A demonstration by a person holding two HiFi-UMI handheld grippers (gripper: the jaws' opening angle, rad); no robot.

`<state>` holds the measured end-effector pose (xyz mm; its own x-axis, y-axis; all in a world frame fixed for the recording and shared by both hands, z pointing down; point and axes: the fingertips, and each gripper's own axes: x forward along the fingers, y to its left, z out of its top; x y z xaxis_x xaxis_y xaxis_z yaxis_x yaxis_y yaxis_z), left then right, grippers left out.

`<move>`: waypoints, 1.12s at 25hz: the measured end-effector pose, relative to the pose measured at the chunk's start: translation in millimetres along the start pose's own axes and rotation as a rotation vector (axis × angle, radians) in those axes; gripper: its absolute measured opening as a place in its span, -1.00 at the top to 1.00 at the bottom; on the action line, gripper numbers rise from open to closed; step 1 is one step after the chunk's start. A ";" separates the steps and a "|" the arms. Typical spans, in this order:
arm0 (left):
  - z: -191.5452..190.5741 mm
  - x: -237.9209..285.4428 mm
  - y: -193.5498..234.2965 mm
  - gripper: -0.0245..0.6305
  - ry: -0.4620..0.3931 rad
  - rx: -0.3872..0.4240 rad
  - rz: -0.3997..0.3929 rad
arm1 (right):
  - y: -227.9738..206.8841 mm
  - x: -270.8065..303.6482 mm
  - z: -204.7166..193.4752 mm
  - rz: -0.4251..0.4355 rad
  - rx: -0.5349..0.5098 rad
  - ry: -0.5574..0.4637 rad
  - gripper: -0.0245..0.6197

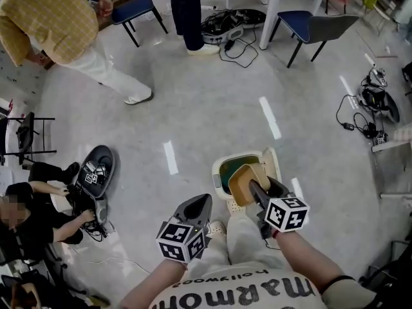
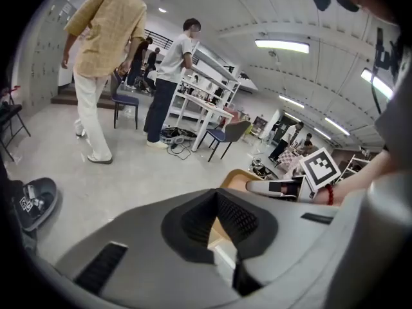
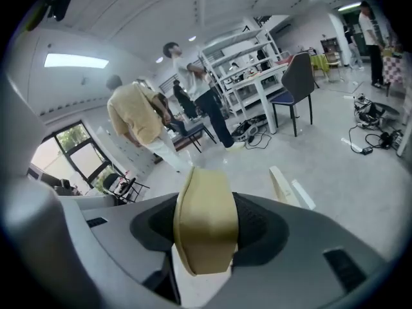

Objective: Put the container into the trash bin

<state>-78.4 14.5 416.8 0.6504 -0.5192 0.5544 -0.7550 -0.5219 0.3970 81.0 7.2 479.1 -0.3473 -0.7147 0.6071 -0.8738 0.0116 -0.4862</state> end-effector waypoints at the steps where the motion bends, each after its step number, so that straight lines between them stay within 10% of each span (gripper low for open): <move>1: -2.7 5.6 4.3 0.95 0.004 0.001 -0.003 | -3.7 10.1 -0.3 0.006 -0.009 0.016 0.27; 28: -89.1 113.0 94.6 0.95 0.218 -0.215 0.153 | -73.0 165.7 -74.2 0.022 -0.063 0.325 0.27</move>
<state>-83.8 -33.3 582.2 0.5127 -0.4113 0.7537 -0.8578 -0.2824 0.4294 62.0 -60.2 661.8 -0.4481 -0.4531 0.7706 -0.8806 0.0753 -0.4678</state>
